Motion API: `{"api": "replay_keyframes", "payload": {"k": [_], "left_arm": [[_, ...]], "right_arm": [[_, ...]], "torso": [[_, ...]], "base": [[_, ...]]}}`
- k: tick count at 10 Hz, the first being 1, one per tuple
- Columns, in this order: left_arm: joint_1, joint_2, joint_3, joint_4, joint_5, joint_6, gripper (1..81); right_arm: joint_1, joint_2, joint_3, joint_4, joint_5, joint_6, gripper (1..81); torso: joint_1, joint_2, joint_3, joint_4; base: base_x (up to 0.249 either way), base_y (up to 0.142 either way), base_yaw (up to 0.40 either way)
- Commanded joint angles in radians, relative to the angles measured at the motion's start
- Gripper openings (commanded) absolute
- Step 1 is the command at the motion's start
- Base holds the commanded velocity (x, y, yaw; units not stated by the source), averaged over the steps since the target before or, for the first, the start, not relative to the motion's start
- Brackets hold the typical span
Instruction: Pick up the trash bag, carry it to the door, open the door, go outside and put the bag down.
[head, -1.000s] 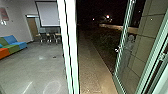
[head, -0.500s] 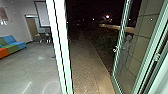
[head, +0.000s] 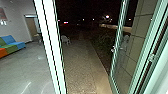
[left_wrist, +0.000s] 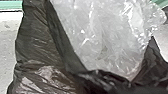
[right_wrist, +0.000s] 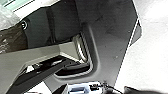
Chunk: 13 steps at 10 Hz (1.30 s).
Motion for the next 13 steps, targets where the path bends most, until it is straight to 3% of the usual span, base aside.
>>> {"api": "replay_keyframes", "payload": {"k": [1,13], "left_arm": [[-0.047,-0.009,0.002,0.006,0.062,0.007,1.0],[-0.044,0.0,0.002,0.006,0.052,0.007,1.0]], "right_arm": [[0.047,0.003,0.008,-0.002,-0.061,-0.003,81.1],[0.03,0.03,0.005,-0.005,-0.062,-0.003,81.1]], "torso": [[0.0,0.0,0.0,0.0],[0.0,0.0,0.0,0.0]], "base": [[0.0,-0.135,0.0],[0.0,-0.131,0.0]]}}
